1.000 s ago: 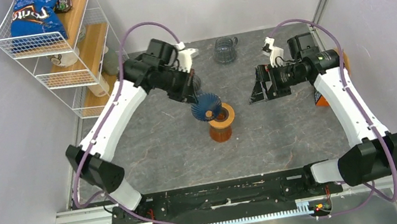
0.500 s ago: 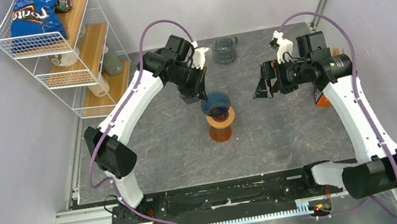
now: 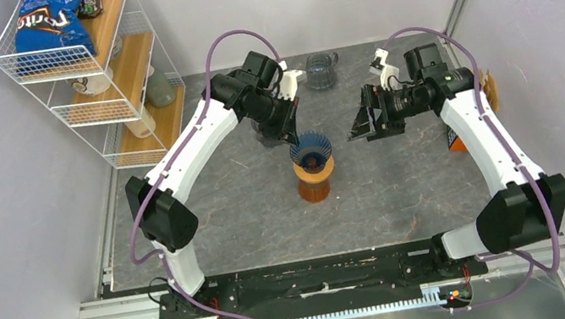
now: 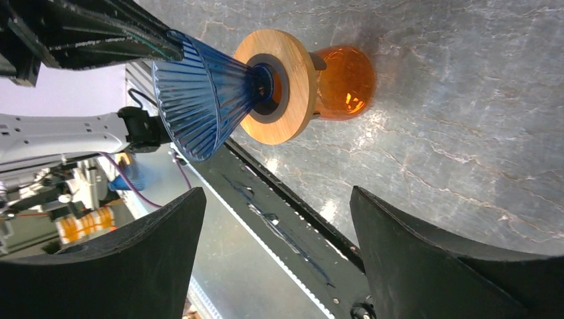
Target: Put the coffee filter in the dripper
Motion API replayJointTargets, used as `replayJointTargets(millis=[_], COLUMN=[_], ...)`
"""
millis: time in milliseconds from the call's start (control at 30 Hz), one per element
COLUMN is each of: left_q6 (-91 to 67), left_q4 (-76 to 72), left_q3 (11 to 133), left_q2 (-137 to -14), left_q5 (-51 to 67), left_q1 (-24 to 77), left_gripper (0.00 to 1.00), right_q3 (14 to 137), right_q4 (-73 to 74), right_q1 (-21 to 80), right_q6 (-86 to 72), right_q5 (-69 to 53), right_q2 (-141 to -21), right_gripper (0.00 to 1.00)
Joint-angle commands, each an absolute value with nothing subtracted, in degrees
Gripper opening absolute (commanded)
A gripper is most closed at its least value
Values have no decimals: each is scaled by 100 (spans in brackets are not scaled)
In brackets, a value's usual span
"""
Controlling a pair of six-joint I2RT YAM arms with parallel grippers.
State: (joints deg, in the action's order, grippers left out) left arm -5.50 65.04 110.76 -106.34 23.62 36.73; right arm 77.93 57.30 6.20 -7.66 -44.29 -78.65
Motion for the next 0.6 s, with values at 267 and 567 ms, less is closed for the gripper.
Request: replayJointTargets(millis=[267,567], left_q6=[-666,-593], left_q4=[6381,6364], left_q3=[11127,11001], left_q2=[-10779,-10907], left_q5=[2456,2373], left_q1=[3691,3691], left_gripper=[2,2], right_q3=[7720,7658], right_q4=[5166,5023], right_q1=[1088,1297], right_q6=[-1295,-1313], right_q5=[-4579,-4412], right_q2=[-8208,-8462], right_gripper=[77,73])
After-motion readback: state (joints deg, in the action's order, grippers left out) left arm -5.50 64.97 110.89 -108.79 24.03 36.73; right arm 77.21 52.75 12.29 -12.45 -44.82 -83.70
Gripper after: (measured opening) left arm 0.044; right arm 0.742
